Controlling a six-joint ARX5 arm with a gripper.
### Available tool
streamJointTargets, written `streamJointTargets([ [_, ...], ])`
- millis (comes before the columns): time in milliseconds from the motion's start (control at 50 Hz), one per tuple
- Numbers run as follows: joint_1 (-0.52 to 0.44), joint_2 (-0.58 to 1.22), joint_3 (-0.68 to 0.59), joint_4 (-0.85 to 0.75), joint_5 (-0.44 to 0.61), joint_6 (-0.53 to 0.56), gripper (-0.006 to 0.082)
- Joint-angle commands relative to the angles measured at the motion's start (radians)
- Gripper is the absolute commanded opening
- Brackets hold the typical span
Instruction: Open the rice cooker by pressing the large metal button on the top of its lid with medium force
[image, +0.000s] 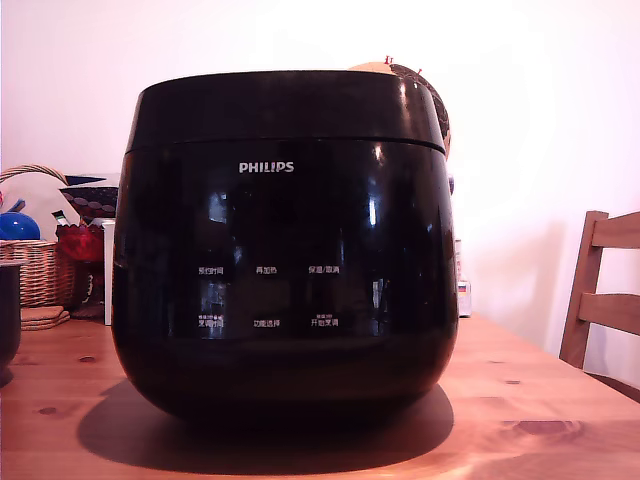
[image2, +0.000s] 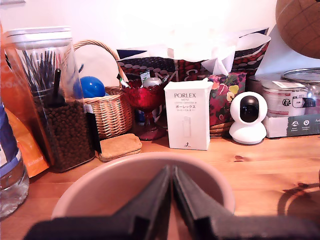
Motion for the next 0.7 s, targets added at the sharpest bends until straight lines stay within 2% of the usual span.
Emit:
streamJointTargets([
  [0,0.054,-0.014,-0.027,0.122,0.176,-0.076,-0.0024],
  [400,0.054,-0.014,-0.027,0.166,0.176,-0.086,-0.0024],
  [420,0.054,-0.014,-0.027,0.175,0.176,-0.121,-0.0024],
  [460,0.054,-0.014,-0.027,0.192,0.178,-0.121,-0.0024],
  [480,0.054,-0.014,-0.026,0.203,0.179,-0.168,-0.0024],
  [520,0.054,-0.014,-0.024,0.218,0.185,-0.168,-0.0024],
  [540,0.054,-0.014,-0.021,0.220,0.191,-0.222,-0.0024],
  [680,0.053,-0.014,0.023,0.187,0.293,-0.291,-0.0024],
])
